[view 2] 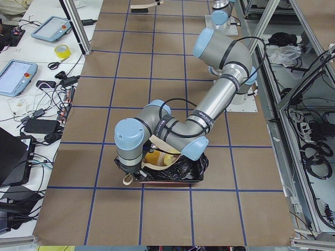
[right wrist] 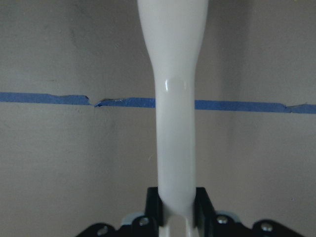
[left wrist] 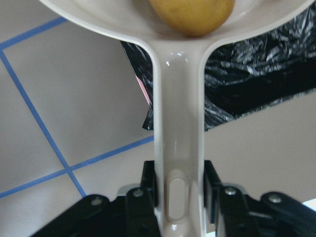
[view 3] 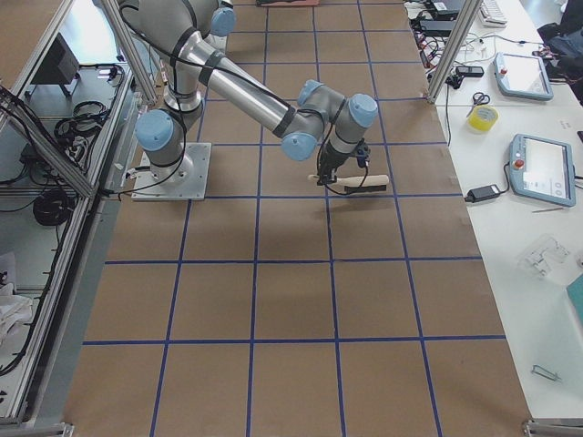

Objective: Sweep and dump trash into bin
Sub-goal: 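Carry the dustpan toward the black trash bag with the left gripper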

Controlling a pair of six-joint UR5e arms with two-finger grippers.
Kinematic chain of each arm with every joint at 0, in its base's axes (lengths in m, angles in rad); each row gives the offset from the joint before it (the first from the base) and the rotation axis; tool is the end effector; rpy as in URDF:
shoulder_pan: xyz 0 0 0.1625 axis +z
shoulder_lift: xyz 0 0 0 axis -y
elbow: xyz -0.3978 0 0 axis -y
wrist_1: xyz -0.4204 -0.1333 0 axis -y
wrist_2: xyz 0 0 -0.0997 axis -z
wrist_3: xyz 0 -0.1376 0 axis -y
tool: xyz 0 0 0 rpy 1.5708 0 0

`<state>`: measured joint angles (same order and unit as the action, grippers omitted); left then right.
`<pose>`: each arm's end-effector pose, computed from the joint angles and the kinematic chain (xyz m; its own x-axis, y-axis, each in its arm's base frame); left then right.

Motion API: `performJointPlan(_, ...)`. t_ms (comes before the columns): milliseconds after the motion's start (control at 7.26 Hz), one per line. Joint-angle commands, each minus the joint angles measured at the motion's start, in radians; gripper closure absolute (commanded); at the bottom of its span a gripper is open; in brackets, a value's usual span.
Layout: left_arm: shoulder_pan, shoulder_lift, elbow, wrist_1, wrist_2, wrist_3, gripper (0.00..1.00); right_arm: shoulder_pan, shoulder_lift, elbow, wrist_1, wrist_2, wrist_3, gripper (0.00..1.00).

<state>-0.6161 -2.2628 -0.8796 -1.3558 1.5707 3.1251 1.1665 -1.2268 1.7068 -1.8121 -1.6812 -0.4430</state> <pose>0.5766 -0.5716 0.3552 0.5646 0.8253 -0.0036 0.8069 -0.5511 0.2125 -0.1162 -0.5720 0.1864 -0.9987 -0.0513 -0.0046 -0.0508 0.9644 0.2595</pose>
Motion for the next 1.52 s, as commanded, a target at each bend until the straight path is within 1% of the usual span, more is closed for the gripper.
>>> performJointPlan(0, -0.002, 0.023, -0.033, 0.046, 0.000, 0.087, 0.99, -0.001, 0.003, 0.008, -0.004, 0.000, 0.009, 1.00)
performJointPlan(413, -0.004, 0.078, -0.059, 0.055, 0.022, 0.164, 1.00, -0.001, 0.010, 0.020, -0.010, 0.000, 0.009, 1.00)
performJointPlan(551, -0.007, 0.104, -0.103, 0.132, 0.022, 0.174, 1.00, -0.001, 0.010, 0.030, -0.010, 0.000, 0.009, 1.00)
performJointPlan(689, -0.005, 0.138, -0.187, 0.215, 0.022, 0.197, 1.00, -0.001, 0.010, 0.031, -0.012, 0.000, 0.010, 1.00)
performJointPlan(827, -0.005, 0.178, -0.294, 0.356, 0.022, 0.223, 1.00, -0.001, 0.012, 0.031, -0.012, 0.000, 0.010, 1.00)
performJointPlan(964, -0.002, 0.221, -0.387, 0.451, 0.022, 0.231, 1.00, -0.001, 0.018, 0.031, -0.012, 0.000, 0.010, 0.95)
performJointPlan(1102, -0.005, 0.259, -0.454, 0.578, 0.020, 0.271, 1.00, -0.001, 0.029, 0.031, -0.012, 0.000, 0.010, 0.82)
performJointPlan(1240, -0.001, 0.310, -0.532, 0.642, 0.015, 0.289, 1.00, -0.001, 0.030, 0.030, -0.012, -0.002, 0.015, 0.76)
performJointPlan(1378, 0.001, 0.353, -0.618, 0.750, 0.017, 0.335, 1.00, -0.001, 0.030, 0.030, -0.012, -0.002, 0.017, 0.68)
